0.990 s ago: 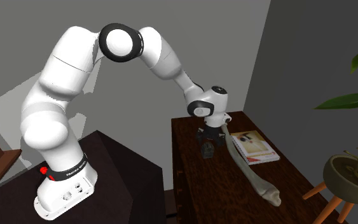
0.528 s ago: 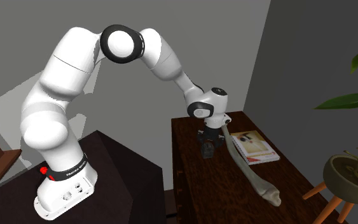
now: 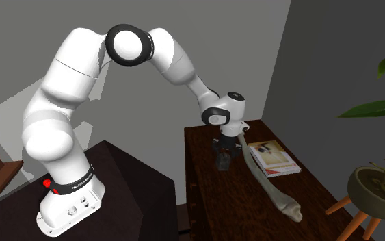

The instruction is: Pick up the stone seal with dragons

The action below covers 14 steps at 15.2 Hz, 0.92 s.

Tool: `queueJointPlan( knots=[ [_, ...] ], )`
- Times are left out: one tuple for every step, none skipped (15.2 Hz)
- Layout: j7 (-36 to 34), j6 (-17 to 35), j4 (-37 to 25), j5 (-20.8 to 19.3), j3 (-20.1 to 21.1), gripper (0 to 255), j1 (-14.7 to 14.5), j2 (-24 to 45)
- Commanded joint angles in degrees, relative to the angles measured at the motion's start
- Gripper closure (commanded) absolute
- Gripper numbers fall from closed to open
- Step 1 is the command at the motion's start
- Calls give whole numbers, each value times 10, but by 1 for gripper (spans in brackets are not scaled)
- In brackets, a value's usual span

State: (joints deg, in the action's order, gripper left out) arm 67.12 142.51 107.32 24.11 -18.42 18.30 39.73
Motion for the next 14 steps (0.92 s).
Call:
queueJointPlan(
  knots=[
    [-4, -9, 3, -5, -5, 255, -4, -12],
    [-6, -14, 5, -8, -8, 255, -6, -18],
    [-8, -18, 6, -11, -10, 255, -8, -25],
    [-10, -23, 7, -13, -12, 255, -9, -31],
    [-12, -28, 9, -16, -15, 255, -11, -37],
    [-14, -32, 10, -19, -17, 255, -13, -43],
    [-16, -37, 11, -22, -20, 255, -15, -49],
    [-18, -42, 12, -25, -22, 255, -17, -54],
    [-20, -47, 12, -28, -25, 255, -18, -60],
    [-22, -52, 13, -31, -27, 255, -20, -66],
    [-24, -57, 13, -34, -29, 255, -22, -72],
    [-26, -62, 14, -37, -31, 255, -23, -77],
    [-26, -62, 14, -37, -32, 255, -23, -78],
    [-26, -63, 14, -37, -32, 255, -23, -78]
  ],
)
